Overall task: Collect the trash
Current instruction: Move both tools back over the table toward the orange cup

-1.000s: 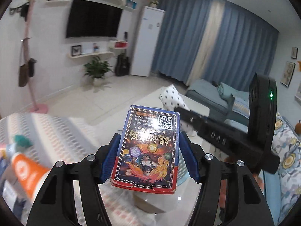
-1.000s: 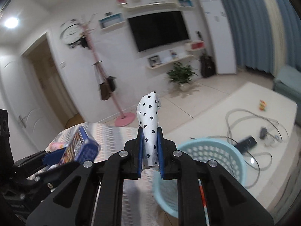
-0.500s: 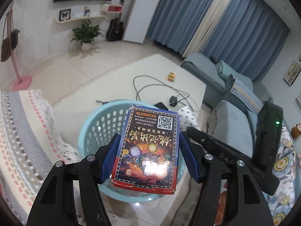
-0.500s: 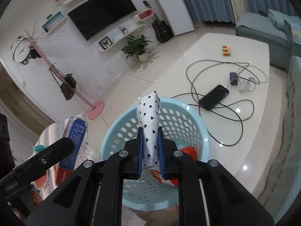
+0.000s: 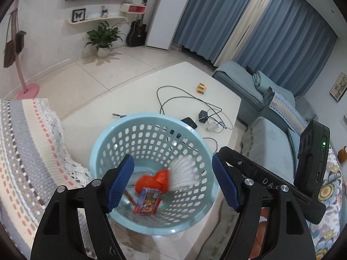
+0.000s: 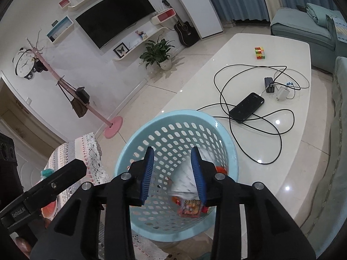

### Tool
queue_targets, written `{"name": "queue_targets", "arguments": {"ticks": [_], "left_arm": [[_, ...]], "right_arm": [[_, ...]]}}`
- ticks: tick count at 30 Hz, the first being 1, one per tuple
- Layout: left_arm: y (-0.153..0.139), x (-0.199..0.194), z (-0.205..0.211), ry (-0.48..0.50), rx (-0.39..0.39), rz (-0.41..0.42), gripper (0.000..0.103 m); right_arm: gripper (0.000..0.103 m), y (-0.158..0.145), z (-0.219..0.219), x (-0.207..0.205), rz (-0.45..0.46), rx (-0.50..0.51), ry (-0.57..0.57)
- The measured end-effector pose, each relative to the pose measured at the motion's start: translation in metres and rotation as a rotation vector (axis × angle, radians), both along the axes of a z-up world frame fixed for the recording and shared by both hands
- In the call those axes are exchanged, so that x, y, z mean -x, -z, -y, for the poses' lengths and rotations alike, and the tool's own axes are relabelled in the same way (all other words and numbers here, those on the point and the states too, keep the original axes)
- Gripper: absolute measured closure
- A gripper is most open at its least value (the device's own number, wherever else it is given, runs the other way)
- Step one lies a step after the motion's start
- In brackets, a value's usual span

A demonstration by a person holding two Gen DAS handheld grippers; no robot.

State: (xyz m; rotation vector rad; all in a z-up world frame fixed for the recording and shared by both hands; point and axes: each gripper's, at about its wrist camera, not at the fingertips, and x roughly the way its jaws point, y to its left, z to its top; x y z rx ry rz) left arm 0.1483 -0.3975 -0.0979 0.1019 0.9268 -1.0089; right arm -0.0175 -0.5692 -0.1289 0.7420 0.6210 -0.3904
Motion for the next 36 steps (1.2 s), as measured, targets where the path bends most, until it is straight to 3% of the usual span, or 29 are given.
{"name": "queue_targets", "arguments": {"ticks": [10, 12, 14, 18, 26, 36], "left_arm": [[-0.028, 0.017, -0.036, -0.018, 0.065, 0.047, 0.03], [-0.037, 0.019, -0.051, -0.03, 0.086, 0.06, 0.03], [-0.043, 0.022, -0.065, -0.038, 0.109, 0.07, 0.03], [-0.058, 0.027, -0.1, -0.075, 0.142, 0.108, 0.03], [-0.083, 0.027, -0.19, -0.203, 0.203, 0.171, 0.023], [-0.082, 0.002, -0.324, -0.456, 0.188, 0.193, 0.017]], "right_arm": [[0.071, -0.029, -0.029, -0.006, 0.037, 0.06, -0.059], [0.065, -0.037, -0.038, -0.008, 0.055, 0.081, -0.082], [0.052, -0.05, -0.054, -0.008, 0.087, 0.123, -0.103], [0.051, -0.071, -0.085, -0.013, 0.139, 0.18, -0.174], [0.038, -0.102, -0.161, -0.035, 0.186, 0.32, -0.324], [0.03, -0.103, -0.257, -0.097, 0.174, 0.351, -0.551]]}}
